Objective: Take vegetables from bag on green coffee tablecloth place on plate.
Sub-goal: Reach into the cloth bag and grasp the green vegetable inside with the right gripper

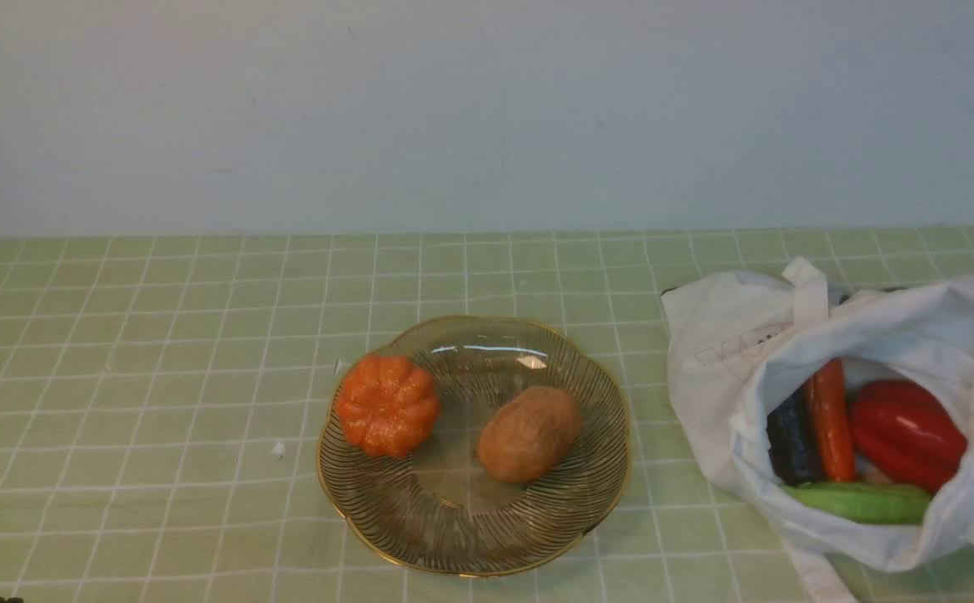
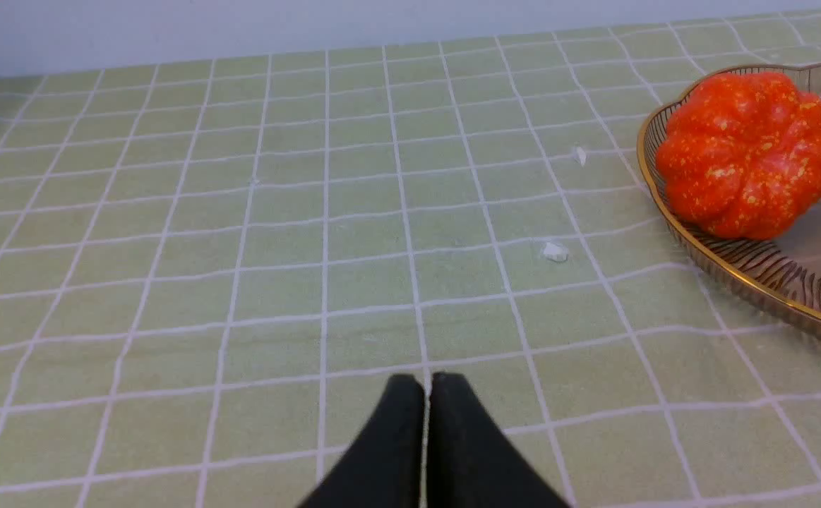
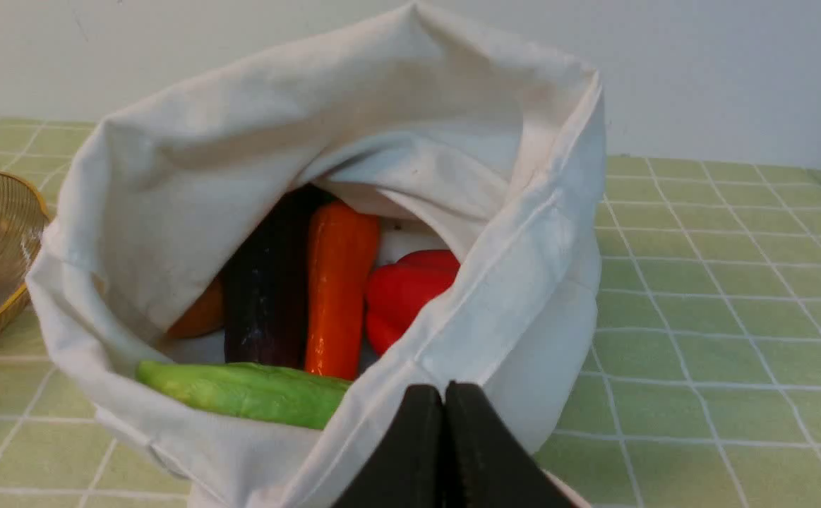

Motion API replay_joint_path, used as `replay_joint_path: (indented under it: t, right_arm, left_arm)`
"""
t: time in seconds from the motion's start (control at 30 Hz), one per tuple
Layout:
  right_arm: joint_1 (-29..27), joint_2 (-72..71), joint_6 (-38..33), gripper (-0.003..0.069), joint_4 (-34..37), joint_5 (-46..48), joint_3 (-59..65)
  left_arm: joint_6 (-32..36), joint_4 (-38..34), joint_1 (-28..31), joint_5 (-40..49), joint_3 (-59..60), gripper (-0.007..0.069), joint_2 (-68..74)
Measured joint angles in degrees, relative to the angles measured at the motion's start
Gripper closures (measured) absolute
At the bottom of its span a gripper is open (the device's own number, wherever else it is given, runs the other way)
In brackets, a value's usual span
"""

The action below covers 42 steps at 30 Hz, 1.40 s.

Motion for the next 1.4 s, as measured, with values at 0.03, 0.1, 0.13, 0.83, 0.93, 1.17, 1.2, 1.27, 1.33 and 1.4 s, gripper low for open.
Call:
replay_joint_path:
  t: [0.03, 0.1, 0.13, 0.83, 0.93, 1.17, 1.2, 1.27, 1.33, 1.4]
  right_arm:
    - [0.0, 0.0, 0.0, 0.0671, 0.0, 0.0, 0.0]
    - [0.0, 0.0, 0.0, 0.0671, 0.0, 0.0, 0.0]
    - [0.0, 0.0, 0.0, 0.0671, 0.0, 0.0, 0.0]
    - [0.0, 0.0, 0.0, 0.0671, 0.0, 0.0, 0.0]
    - [0.0, 0.0, 0.0, 0.0671, 0.0, 0.0, 0.0]
    - [0.0, 0.0, -0.4, 0.0671, 0.3, -0.4, 0.0]
    - [0.0, 0.0, -0.3, 0.0671, 1.3, -1.2, 0.1]
    - [0.0, 0.0, 0.5, 0.0671, 5.0, -3.6, 0.3]
    - [0.0, 0.0, 1.9, 0.0671, 9.7, -6.9, 0.3]
    - [0.0, 0.0, 3.9, 0.0671, 15.3, -10.9, 0.3]
  left_arm:
    - [0.0, 0.0, 0.0, 0.0, 0.0, 0.0629, 0.0]
    - [0.0, 0.0, 0.0, 0.0, 0.0, 0.0629, 0.0]
    - [0.0, 0.0, 0.0, 0.0, 0.0, 0.0629, 0.0]
    - [0.0, 0.0, 0.0, 0.0, 0.0, 0.0629, 0.0]
    - [0.0, 0.0, 0.0, 0.0, 0.0, 0.0629, 0.0]
    - [0.0, 0.0, 0.0, 0.0, 0.0, 0.0629, 0.0]
    - [0.0, 0.0, 0.0, 0.0, 0.0, 0.0629, 0.0]
    - [0.0, 0.0, 0.0, 0.0, 0.0, 0.0629, 0.0]
    - [0.0, 0.0, 0.0, 0.0, 0.0, 0.0629, 0.0]
    - [0.0, 0.0, 0.0, 0.0, 0.0, 0.0629, 0.0]
